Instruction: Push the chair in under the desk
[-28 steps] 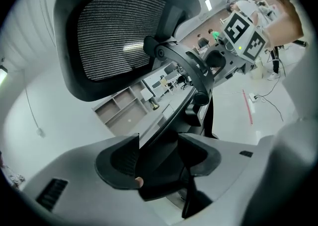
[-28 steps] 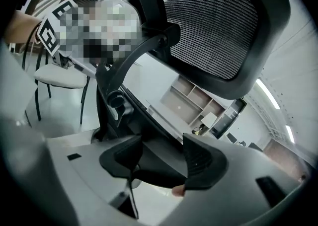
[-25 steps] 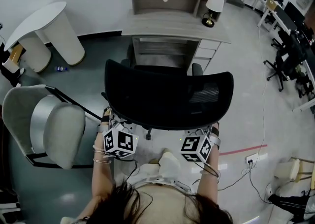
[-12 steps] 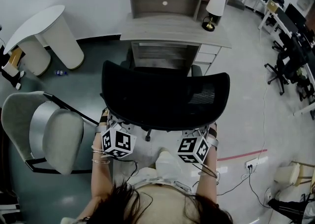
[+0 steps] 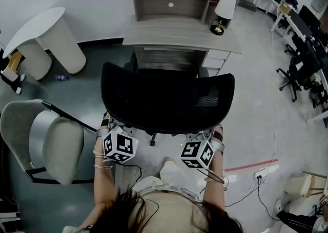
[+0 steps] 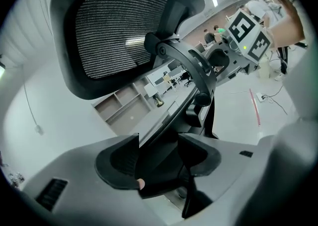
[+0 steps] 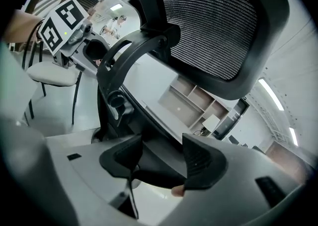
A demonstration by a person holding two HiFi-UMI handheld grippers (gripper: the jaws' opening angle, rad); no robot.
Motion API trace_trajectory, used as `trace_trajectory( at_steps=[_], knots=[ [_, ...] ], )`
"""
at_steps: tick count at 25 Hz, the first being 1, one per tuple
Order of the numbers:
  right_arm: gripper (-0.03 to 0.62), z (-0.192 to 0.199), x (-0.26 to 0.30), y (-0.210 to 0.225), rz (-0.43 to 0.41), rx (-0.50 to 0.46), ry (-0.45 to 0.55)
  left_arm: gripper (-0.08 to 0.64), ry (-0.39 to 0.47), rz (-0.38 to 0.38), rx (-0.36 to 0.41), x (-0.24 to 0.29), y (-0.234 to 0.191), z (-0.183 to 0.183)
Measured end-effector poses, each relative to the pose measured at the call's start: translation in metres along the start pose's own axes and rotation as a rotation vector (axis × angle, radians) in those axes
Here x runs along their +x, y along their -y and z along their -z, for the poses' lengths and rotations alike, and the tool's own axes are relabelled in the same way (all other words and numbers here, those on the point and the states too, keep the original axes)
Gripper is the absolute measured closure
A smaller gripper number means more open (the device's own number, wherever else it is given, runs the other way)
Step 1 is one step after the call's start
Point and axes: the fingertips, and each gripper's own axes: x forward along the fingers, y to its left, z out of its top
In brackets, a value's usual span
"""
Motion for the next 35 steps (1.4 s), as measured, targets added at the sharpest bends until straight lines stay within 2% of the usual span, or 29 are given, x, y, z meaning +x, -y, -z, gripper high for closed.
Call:
trace_trajectory(
  at_steps=[20,35],
  knots=[
    [0.351,-0.002,0.049,0.033,-0.017,-0.029,0.046,0.314,-0.012,-0.052,-0.037,0.047,-0.017,-0.012],
    [0.351,-0.005,0.072,0.045,-0.008,-0.023,0.044,0.314,-0.01,-0.039,-0.031,0.07,-0.029,-0.016]
  ],
)
